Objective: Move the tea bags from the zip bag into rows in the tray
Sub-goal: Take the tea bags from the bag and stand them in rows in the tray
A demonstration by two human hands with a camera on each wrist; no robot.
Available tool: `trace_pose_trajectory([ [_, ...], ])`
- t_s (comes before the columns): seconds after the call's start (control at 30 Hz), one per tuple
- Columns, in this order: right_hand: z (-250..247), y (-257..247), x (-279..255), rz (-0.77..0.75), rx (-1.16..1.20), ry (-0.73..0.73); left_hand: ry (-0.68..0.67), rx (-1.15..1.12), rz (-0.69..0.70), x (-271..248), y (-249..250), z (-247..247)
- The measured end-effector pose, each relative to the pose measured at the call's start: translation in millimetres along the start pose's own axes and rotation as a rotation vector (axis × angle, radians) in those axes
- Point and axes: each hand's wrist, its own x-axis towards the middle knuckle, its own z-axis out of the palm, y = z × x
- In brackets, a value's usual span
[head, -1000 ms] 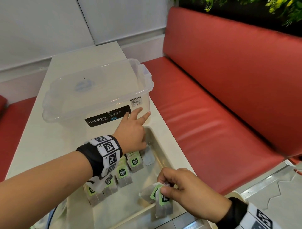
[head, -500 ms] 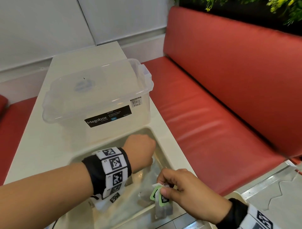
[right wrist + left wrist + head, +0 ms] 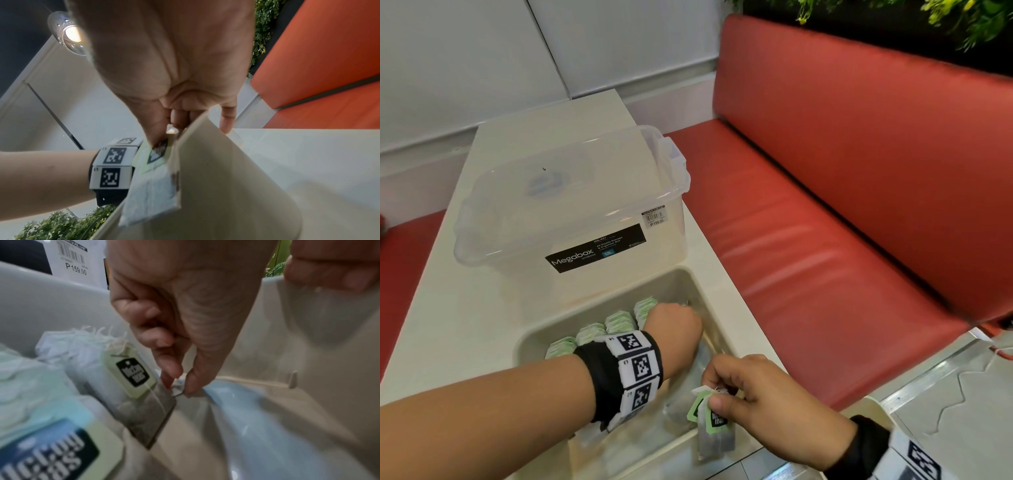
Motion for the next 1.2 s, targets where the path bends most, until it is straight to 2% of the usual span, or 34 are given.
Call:
trace_pose_trajectory([
  [0.27,0,0,0,-0.002,-0.005,0.000,0.006,-0.015,-0.010,2,-2,4],
  [0.57,-2,-4,-1,0.022,0.007,-0.027,0.162,-0.245,-0.213,9,-39,-13],
  [0.67,-2,-5,0,0.025,0.011,-0.027,0.128,-0.380,-0.249,14,-50,-21],
  [0.77,-2,-4,0,0.030,0.002,-0.030,0.024,-0.462,-0.195,20,-58,-25],
  [0.87,-2,-3,1,0.030,0.003,-0.031,-0.031,-0.385,-0.179,23,-60,-24],
  [1.03,-1,-1,0,0.027,0.006,-0.040,0.059,-0.166,-0.205,19,-49,-21],
  [1.2,-2,-3,0,0.018,-0.004,-0.039,0.099,-0.143,-0.207,15,-43,-20],
])
